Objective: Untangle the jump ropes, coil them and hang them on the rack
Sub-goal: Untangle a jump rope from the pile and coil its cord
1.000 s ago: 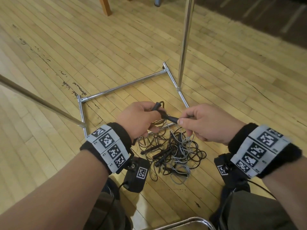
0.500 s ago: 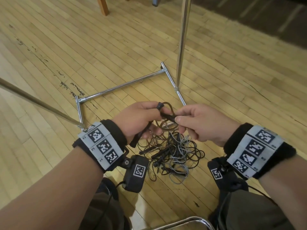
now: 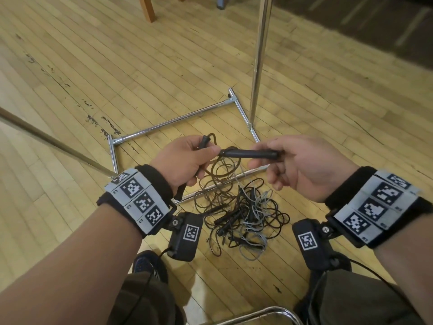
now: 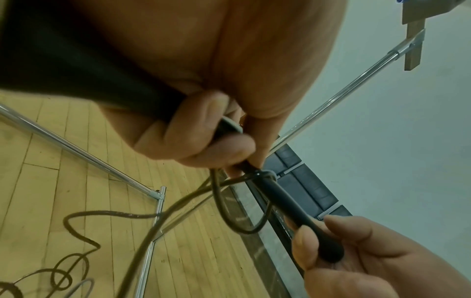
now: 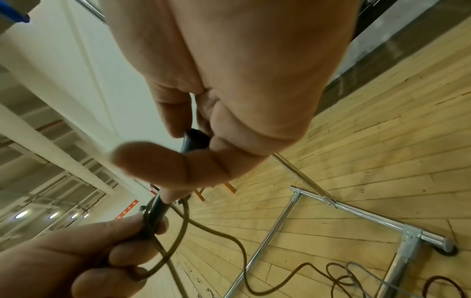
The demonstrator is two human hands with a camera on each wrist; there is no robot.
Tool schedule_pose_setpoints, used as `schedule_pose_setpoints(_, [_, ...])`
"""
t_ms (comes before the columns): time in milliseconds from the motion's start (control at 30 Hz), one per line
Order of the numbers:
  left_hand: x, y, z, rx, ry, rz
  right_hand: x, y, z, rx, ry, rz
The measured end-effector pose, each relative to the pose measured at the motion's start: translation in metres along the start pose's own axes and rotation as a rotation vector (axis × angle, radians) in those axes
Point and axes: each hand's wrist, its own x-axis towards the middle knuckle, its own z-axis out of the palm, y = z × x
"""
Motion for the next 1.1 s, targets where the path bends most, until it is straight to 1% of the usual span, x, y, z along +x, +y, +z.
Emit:
schedule_pose_setpoints(67, [-0.001,0.002,0.0,-0.036,-0.064,0.025,-0.001,0.0,0.0,-0.091,-0.048,0.012])
schedule_pose_setpoints(167, [-0.002,0.004,0.002,-0.061,-0.192,0.041,-0.002,0.002,0.002,-0.203,-0.159,0.058])
schedule_pose_setpoints(267, [-0.003,0.005,0.004,-0.032,-0.247,0.031,-0.003,0.004,0.003,-0.209,-0.237,0.094])
schedule_pose_setpoints(333, [-0.004,0.006,0.003,-0.014,-0.254,0.023,-0.002,0.004,0.003,-0.208,-0.264,0.108])
schedule_pose_setpoints(367, [-0.003,0.006,0.001,-0.007,-0.235,0.018,-0.002,0.005,0.002,-0.215,-0.265,0.114])
schedule_pose_setpoints(433, [-0.002,0.005,-0.003,-0.021,-0.133,-0.019,-0.001,0.006,0.001,-0.231,-0.242,0.122])
schedule_pose_setpoints(533, [0.001,0.004,-0.008,-0.125,0.048,-0.124,0.0,0.007,0.002,-0.215,-0.202,0.123])
schedule_pose_setpoints(600, [0.001,0.005,-0.008,-0.197,0.118,-0.166,0.002,0.008,0.004,-0.184,-0.189,0.123])
schedule_pose_setpoints(667, [0.0,0.007,-0.006,-0.233,0.144,-0.184,0.003,0.008,0.005,-0.124,-0.182,0.112])
schedule_pose_setpoints(733, [-0.001,0.009,-0.004,-0.246,0.138,-0.189,0.004,0.008,0.006,-0.077,-0.169,0.088])
schedule_pose_setpoints(900, [-0.003,0.013,0.0,-0.274,0.109,-0.206,0.003,0.01,0.009,-0.076,-0.09,0.01])
schedule_pose_setpoints(1033, [-0.003,0.014,0.0,-0.3,0.167,-0.223,0.001,0.009,0.012,0.075,-0.11,0.004])
schedule_pose_setpoints(1100, [-0.003,0.015,0.0,-0.331,0.201,-0.236,0.002,0.009,0.015,0.136,-0.092,-0.022])
